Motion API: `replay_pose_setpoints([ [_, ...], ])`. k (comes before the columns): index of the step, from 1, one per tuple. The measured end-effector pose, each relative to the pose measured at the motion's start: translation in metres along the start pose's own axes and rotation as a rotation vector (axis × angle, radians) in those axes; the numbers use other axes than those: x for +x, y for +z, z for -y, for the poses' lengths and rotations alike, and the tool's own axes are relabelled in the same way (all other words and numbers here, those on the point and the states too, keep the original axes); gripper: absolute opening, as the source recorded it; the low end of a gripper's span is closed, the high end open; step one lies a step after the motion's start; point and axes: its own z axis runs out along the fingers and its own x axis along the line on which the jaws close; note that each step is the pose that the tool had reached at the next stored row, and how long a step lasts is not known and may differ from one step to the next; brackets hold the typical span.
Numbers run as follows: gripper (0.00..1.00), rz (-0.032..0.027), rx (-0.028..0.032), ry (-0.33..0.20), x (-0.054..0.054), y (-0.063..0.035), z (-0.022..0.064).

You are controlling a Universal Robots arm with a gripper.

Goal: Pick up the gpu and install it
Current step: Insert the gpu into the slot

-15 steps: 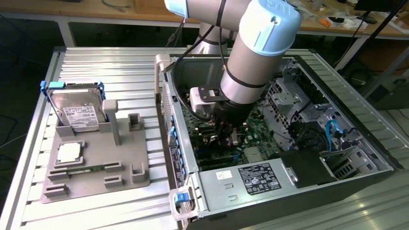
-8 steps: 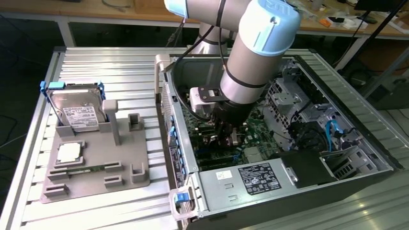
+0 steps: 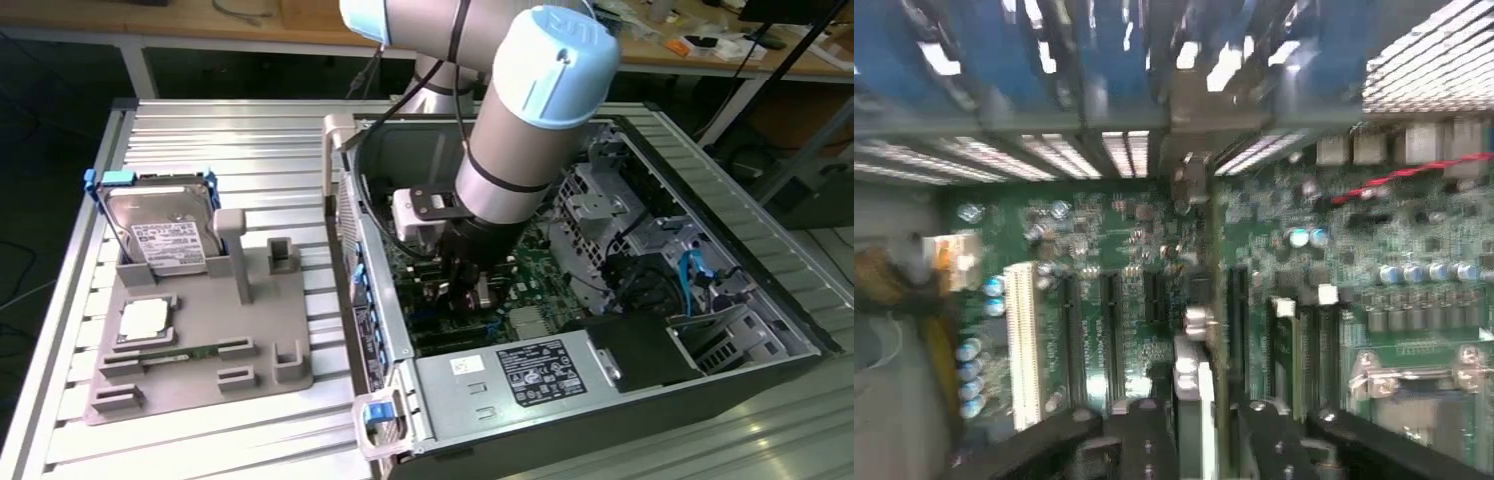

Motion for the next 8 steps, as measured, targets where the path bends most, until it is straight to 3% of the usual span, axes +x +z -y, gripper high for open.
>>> replay_pose_setpoints([
  [1,0.33,-0.0024,0.0004,0.000,0.0003,-0.0014,0.0000],
  [4,0.47,-0.0023,0.0024,-0.001,0.0001,-0.0023,-0.0001],
  [8,0.47,-0.0024,0.0054,-0.001,-0.0006,-0.0074,-0.0002],
])
